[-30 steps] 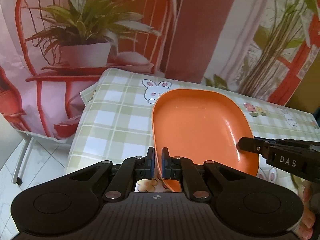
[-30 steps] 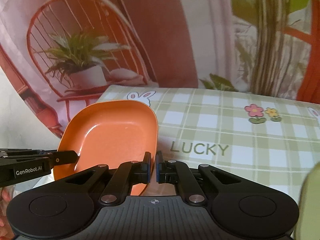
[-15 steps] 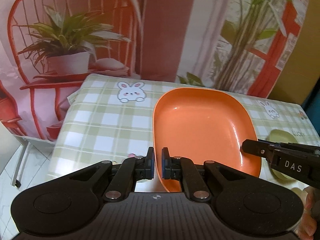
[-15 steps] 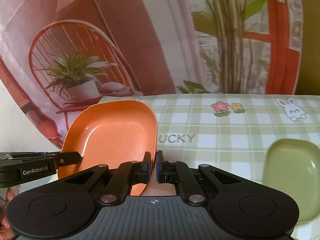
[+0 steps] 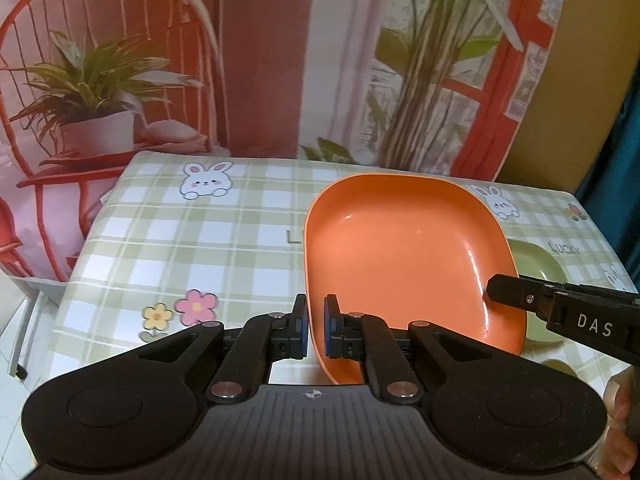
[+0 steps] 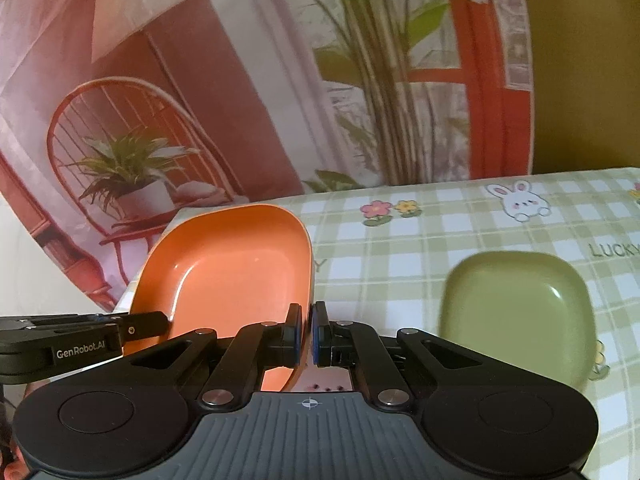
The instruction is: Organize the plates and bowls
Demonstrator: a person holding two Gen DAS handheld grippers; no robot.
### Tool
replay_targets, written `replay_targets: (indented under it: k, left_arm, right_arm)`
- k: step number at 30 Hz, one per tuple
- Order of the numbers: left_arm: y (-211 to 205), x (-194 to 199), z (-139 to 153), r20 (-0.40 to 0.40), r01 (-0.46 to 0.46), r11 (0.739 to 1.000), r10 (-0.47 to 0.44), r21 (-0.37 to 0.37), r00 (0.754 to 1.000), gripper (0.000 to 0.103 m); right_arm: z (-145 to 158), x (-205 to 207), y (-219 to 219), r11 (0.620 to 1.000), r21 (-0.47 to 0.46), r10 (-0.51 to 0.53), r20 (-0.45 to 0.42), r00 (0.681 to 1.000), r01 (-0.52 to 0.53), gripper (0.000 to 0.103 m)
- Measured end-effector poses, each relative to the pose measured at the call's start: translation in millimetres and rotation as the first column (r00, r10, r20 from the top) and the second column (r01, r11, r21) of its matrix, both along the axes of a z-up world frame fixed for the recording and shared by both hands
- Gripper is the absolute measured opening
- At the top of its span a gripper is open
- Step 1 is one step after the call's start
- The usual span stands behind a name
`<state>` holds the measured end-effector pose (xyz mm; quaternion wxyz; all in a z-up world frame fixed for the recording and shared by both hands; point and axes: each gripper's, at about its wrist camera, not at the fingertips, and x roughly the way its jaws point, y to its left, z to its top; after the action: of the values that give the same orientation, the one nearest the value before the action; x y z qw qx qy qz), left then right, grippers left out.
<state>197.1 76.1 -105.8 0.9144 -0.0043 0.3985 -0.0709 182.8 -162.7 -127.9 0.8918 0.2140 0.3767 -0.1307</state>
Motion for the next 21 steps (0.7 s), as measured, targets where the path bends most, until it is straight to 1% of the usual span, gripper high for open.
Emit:
replay_targets:
  k: [8,17,21]
  left_arm:
    - [-21,-12,-12,0.001,0.018,1.000,-0.018,-0.016,1.000,0.009]
    - [-41,-25,-7,0.036,0.026,1.000,-0.026,0.006,0.999,0.009]
    - [-48,-29,-8,0.027,0.012,1.000,-0.012,-0.023,1.000,0.009]
  right_arm:
    - [-3,-29,-17,1.000,0.006,-0.031,-0.001,1.000,0.031,0.005]
    - [-4,-53,-28,0.998,0.018,-0.055,0.013,0.998,0.055,0.005]
    - [-3,-64,-30,0.998,0.013,-0.058,0.018,0.998,0.058,0.006]
